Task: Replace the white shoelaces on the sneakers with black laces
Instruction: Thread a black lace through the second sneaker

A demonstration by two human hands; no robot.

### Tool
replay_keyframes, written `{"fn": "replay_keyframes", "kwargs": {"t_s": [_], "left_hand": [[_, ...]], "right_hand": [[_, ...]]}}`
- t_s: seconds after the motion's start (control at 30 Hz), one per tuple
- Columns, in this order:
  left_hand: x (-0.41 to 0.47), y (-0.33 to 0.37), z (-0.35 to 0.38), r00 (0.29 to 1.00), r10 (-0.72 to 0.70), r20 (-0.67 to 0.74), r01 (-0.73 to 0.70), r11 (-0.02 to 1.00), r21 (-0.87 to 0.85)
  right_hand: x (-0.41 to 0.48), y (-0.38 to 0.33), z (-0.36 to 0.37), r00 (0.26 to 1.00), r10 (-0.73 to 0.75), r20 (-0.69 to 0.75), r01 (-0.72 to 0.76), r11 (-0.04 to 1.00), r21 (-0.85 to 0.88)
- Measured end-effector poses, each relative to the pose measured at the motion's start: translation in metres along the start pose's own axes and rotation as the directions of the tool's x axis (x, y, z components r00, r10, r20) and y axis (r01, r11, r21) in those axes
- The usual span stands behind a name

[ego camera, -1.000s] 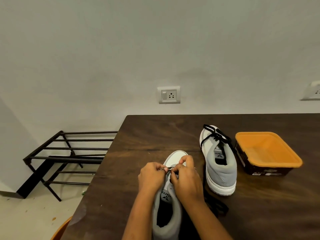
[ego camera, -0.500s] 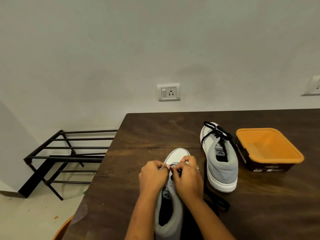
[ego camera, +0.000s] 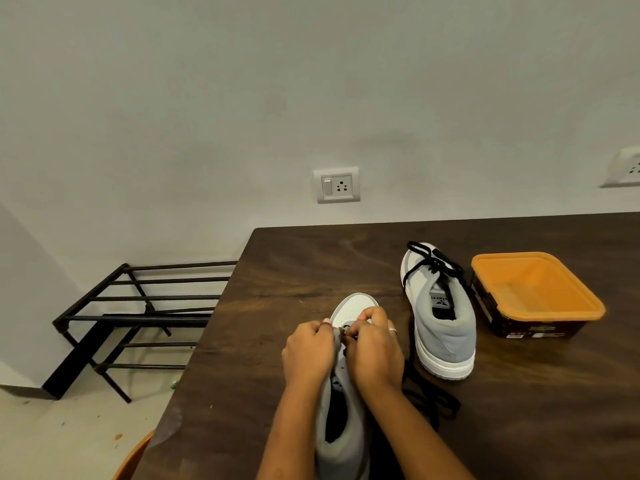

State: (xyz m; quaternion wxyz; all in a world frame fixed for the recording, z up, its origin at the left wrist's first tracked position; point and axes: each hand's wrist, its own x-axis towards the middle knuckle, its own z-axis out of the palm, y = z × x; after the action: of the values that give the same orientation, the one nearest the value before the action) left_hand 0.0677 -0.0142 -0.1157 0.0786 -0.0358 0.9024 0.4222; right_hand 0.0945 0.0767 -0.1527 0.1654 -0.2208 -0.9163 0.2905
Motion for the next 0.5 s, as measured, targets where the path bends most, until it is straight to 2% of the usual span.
{"fn": "replay_keyframes", "kwargs": {"t_s": [0.17,0.33,0.4,0.5], "left_hand": [[-0.008,-0.005,-0.001,1.0,-0.009,0.028,0.012,0.997,-0.081],[-0.014,-0.014,0.004,0.992,0.11,0.056,-0.108,0.993,-0.04],[-0.014,-0.018,0.004,0.991,0.121,0.055,-0.115,0.989,-0.097],[-0.013,-0.018,0.004,0.992,0.097,0.079,-0.081,0.98,-0.181]], "right_hand": [[0.001,-0.004,0.003,0.995,-0.096,-0.038,0.087,0.98,-0.178],[0.007,0.007,-0.004,0.988,-0.152,0.038,0.155,0.985,-0.076],[0.007,0.01,-0.003,0.994,-0.108,0.033,0.109,0.994,-0.017],[0.003,0.009,-0.003,0.991,-0.123,0.051,0.124,0.992,-0.03]]}}
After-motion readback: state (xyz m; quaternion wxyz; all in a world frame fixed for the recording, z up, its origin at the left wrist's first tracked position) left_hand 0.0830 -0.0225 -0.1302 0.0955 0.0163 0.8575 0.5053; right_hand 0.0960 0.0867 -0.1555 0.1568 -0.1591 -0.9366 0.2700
